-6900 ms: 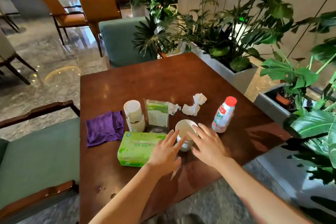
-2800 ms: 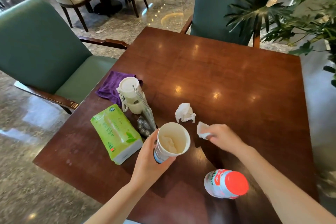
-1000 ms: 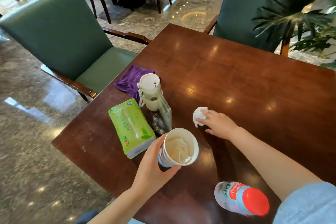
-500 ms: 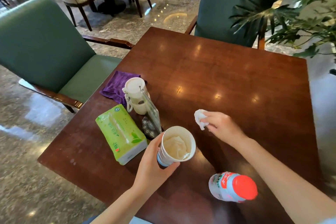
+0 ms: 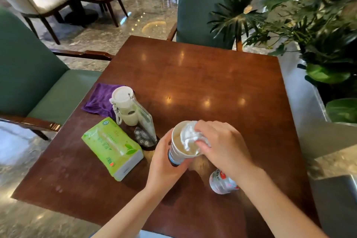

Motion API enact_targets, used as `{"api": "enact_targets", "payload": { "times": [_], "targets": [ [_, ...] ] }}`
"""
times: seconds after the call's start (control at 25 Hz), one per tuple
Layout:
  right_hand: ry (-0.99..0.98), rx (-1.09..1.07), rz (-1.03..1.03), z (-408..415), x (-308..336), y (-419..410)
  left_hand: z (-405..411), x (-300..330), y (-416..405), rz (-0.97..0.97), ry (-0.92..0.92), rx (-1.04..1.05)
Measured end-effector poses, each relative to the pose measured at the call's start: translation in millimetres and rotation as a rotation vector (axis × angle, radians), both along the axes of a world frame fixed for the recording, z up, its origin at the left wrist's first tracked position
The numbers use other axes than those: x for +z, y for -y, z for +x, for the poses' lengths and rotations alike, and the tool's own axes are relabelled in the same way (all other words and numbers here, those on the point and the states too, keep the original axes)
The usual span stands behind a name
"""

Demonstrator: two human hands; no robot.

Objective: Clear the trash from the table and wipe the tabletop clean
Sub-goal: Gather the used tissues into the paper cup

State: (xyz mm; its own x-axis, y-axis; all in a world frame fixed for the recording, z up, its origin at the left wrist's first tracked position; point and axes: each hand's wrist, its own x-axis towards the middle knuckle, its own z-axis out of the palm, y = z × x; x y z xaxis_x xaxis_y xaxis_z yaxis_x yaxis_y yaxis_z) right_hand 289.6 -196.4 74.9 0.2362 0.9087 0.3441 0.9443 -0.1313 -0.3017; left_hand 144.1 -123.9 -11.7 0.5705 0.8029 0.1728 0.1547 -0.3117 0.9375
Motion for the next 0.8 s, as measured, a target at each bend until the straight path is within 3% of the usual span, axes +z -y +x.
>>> {"api": "enact_targets", "payload": {
  "times": [0.24, 0.52, 0.72, 0.8],
  "targets": [
    [-0.007, 0.015, -0.033, -40, -13, 16, -14, 6, -7, -0.010, 0.034, -0.037],
    [0.060, -0.030, -0.276, -69, -14, 12, -31, 4, -18, -0.009, 0.010, -0.096],
    [-0.004, -0.117, -0.257, -82, -23, 26, -41, -2, -14, -0.013, 0.018, -0.213],
    [-0.022, -0.142, -0.155, -88, -24, 37, -42, 0, -11, -0.011, 0.034, -0.247]
  ]
}}
